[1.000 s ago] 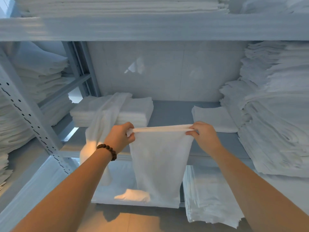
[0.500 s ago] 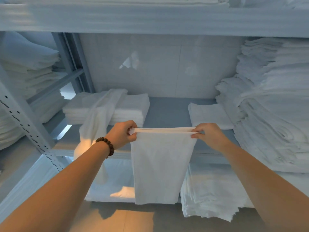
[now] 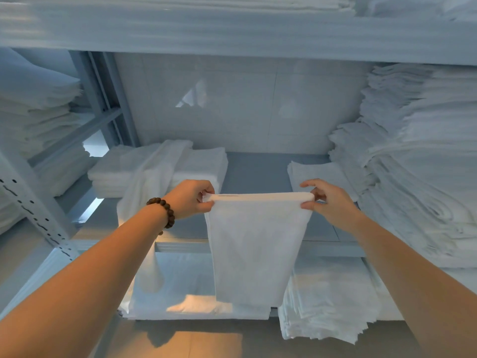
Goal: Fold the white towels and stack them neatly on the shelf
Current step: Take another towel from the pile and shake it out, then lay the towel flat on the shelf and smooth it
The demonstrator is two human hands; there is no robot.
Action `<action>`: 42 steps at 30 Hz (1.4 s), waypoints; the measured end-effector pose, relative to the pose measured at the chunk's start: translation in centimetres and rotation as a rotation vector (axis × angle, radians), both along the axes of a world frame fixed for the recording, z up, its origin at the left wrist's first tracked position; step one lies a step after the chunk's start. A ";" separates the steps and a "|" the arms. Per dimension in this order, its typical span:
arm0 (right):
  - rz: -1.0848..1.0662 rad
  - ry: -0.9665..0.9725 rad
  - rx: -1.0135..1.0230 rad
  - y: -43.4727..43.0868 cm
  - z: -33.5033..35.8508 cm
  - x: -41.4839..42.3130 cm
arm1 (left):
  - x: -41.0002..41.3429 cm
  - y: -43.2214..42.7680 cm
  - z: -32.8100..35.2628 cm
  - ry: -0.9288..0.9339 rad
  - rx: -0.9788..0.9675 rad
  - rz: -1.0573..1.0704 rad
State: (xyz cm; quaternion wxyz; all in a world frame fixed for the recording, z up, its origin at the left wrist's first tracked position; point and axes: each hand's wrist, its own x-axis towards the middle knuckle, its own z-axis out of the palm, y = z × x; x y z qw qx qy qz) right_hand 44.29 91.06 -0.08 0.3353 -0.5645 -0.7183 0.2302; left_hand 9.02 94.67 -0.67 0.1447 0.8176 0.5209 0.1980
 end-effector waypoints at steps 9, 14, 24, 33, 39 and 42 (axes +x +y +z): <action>-0.029 -0.084 -0.166 2.7 -1.5 0.5 | -0.1 4.4 -0.4 0.120 -0.164 -0.117; -0.142 0.238 -0.197 5.5 -2.2 0.7 | 0.6 7.6 -0.9 -0.244 -0.206 -0.036; -0.355 0.406 -0.080 18.3 -4.2 1.1 | 5.7 16.9 -3.9 -0.447 -0.005 0.081; -0.337 0.095 0.031 29.8 -12.2 1.7 | 9.0 27.7 -11.7 -0.321 -0.058 0.237; -0.414 0.025 -0.060 33.7 -19.0 1.1 | 10.3 31.4 -18.4 -0.252 -0.090 0.328; -0.433 0.023 -0.130 35.4 -21.5 0.7 | 10.9 33.3 -21.2 -0.205 -0.098 0.382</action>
